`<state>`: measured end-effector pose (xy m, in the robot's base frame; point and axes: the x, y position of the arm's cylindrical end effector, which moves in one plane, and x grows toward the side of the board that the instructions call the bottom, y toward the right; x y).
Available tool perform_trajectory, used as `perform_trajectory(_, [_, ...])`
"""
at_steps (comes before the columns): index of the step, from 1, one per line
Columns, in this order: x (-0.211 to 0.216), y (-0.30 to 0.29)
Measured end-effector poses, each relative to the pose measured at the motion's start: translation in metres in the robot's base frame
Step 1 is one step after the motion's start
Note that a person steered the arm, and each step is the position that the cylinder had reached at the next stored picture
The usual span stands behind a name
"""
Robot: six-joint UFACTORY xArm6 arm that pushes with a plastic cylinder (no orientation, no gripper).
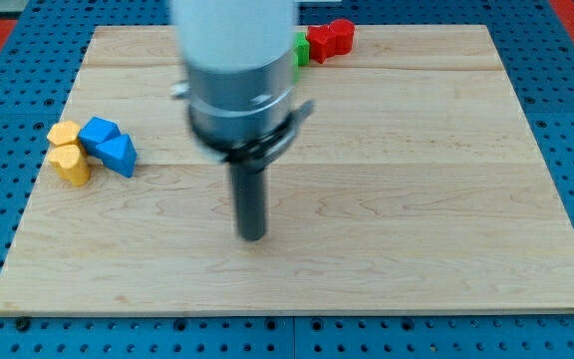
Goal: Separate the green star from the red star
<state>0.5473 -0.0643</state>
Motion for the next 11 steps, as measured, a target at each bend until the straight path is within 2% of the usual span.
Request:
perform_trajectory(1, [-0.032, -0.075])
perform_trajectory(2, [-0.075, -0.117])
perform_trajectory(3, [-0.073, -0.147])
perform_trajectory(4, [-0.082, -0.21])
perform_trajectory(5, [-0.103, -0.24])
perform_trajectory(7, [-0.096, -0.222])
perform_trajectory(8, [-0.09, -0.156])
perform_trajectory(9, [-0.097, -0.124])
perform_trajectory(10, [-0.094, -0.111])
perform_trajectory(11, [-0.073, -0.145])
